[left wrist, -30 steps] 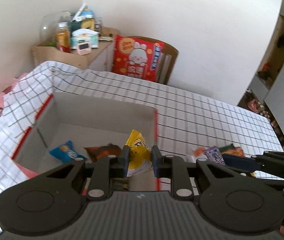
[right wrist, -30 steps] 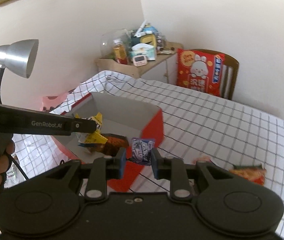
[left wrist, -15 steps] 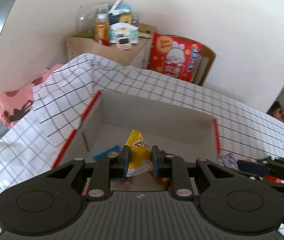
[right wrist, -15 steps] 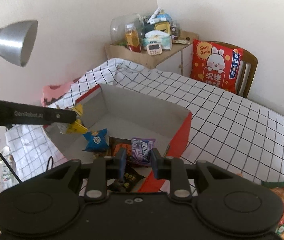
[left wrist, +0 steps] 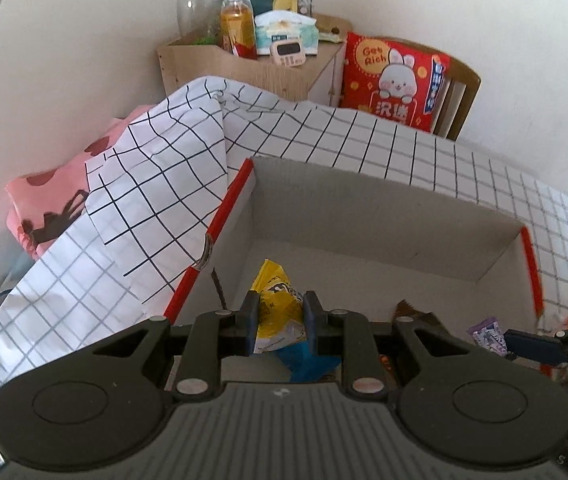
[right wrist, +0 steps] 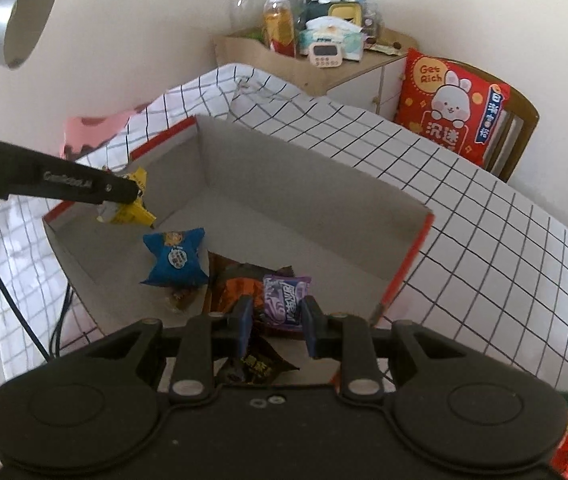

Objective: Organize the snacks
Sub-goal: 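Carry both snacks over the red box and open both tools to drop them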

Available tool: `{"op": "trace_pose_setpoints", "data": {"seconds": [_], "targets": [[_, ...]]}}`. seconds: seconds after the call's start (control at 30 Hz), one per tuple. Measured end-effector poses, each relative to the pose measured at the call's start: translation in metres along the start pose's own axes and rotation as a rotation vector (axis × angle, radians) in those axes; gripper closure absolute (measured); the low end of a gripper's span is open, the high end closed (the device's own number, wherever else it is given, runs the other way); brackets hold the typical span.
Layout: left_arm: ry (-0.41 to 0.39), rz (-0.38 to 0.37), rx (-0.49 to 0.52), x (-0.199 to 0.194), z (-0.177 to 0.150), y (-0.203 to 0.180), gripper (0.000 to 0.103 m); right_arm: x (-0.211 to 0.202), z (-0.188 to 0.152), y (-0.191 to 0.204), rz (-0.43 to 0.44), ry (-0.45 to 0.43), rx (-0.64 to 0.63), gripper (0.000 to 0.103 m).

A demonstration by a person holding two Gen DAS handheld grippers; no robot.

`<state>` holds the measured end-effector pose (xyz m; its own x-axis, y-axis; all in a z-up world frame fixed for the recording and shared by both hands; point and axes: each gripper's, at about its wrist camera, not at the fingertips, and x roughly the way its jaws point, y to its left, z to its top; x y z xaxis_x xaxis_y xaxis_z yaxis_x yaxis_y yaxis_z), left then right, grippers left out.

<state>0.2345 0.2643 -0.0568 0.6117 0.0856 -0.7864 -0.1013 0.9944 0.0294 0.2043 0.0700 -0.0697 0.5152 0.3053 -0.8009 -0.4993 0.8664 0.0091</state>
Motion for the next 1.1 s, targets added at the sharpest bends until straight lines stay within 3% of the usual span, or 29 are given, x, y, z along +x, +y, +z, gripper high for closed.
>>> {"op": "trace_pose_setpoints", "data": {"seconds": [0.57,1.1], "targets": [[0.103,0.006,0.089,0.037,-0.018,-0.017,0.08,0.032,-0.003,0.007,-0.022,0.062,-0.043,0.074],[0.052,-0.038,0.049,-0.001,-0.021,-0.017,0.071,-0.006,-0.006,-0.004,0.021,-0.012,0.04,0.06]]}}
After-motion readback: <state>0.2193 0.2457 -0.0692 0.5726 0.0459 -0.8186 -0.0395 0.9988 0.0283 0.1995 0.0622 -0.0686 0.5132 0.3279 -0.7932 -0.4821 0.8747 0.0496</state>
